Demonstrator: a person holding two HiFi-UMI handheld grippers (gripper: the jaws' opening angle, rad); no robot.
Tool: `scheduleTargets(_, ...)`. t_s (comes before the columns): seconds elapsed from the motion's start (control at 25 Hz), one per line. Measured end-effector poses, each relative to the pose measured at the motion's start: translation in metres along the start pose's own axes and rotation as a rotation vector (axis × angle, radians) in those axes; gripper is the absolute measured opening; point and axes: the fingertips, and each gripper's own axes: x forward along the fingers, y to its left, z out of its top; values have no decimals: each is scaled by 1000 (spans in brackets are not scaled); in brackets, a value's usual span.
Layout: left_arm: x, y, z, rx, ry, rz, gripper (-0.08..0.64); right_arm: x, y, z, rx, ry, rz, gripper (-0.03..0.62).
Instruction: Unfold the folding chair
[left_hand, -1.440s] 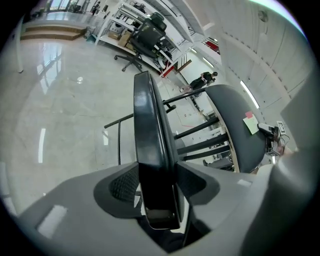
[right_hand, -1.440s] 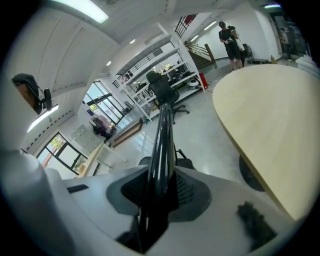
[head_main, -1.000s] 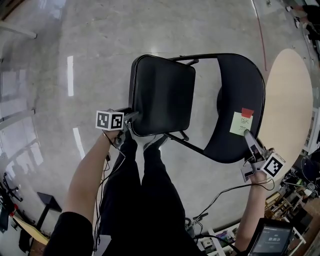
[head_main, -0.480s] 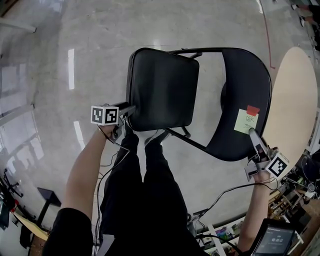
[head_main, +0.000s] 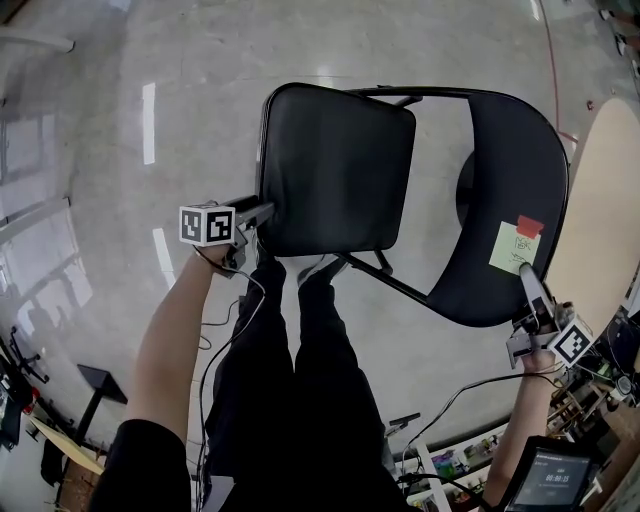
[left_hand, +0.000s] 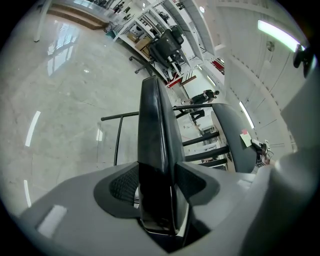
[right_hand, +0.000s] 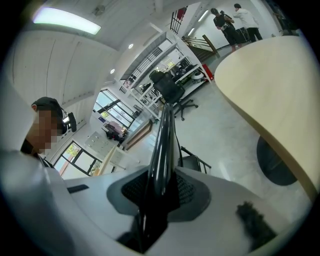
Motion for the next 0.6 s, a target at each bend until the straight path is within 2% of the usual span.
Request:
scheduleTargets(0.36, -6, 20, -9, -17, -3, 5, 238, -3, -10, -4, 36, -15, 31, 92)
scheduleTargets(0.6, -5, 26, -5, -29, -33, -15, 238, -1, -12, -1, 30, -26, 71, 92)
